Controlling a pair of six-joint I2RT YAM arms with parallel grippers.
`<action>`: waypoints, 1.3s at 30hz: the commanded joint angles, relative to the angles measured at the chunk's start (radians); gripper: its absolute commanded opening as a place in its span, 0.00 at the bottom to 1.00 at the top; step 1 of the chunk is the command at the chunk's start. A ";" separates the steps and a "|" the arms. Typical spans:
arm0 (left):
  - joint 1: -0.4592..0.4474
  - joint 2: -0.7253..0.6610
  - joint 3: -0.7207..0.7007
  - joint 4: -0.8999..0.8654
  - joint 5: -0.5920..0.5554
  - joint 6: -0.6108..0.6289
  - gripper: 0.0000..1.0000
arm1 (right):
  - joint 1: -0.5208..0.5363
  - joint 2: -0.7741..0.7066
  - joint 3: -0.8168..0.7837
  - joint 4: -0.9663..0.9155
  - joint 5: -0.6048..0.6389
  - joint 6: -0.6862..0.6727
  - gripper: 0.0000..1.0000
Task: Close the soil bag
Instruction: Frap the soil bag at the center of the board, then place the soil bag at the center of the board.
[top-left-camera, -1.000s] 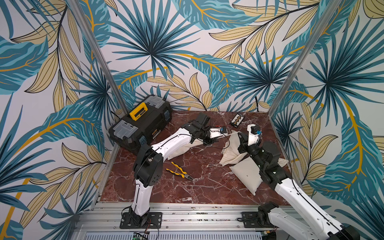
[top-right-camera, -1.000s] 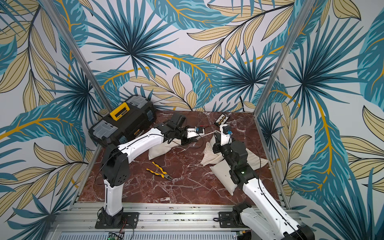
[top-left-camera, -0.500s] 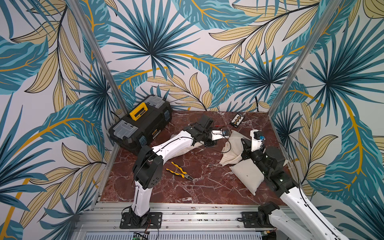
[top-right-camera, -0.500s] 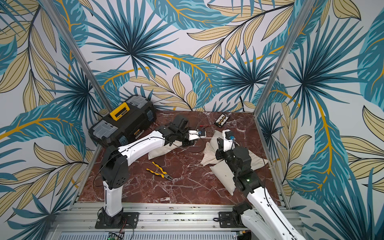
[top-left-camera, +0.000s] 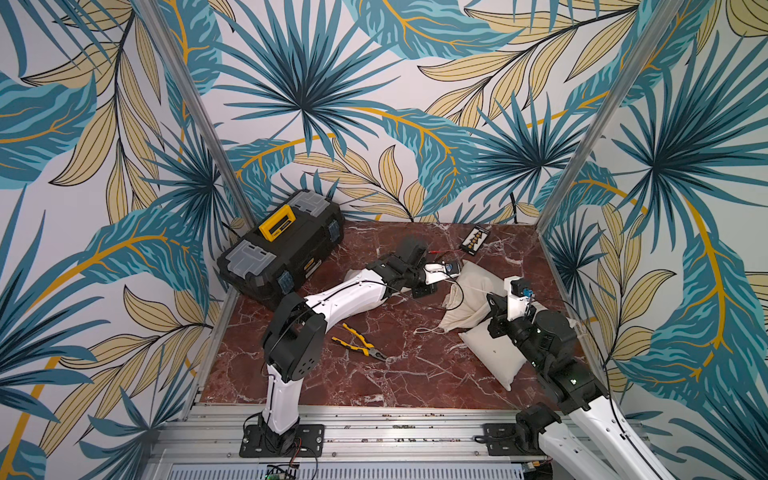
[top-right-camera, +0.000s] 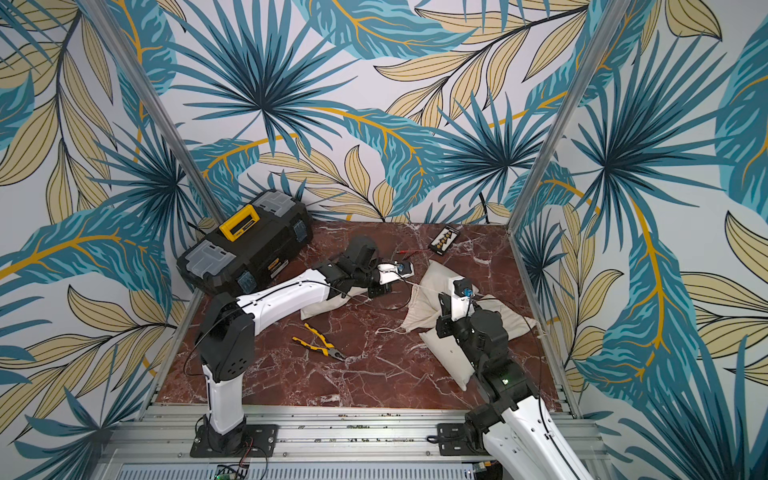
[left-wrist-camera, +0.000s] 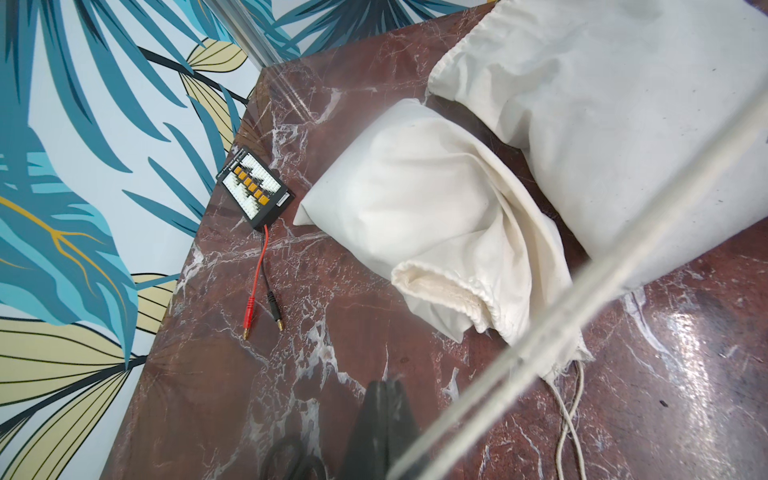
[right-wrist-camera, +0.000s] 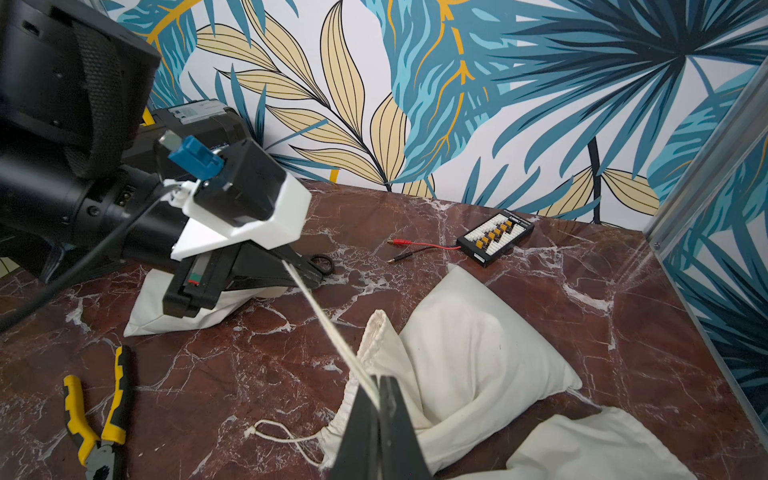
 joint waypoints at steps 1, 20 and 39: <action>0.233 0.062 -0.092 -0.182 -0.513 -0.086 0.01 | -0.033 -0.121 0.025 0.192 0.267 0.027 0.00; 0.338 0.129 -0.057 -0.162 -0.764 -0.238 0.04 | -0.075 -0.097 -0.061 0.252 0.321 0.079 0.00; 0.493 0.105 -0.069 -0.213 -0.787 -0.386 0.07 | -0.365 0.194 -0.181 0.495 -0.041 0.286 0.00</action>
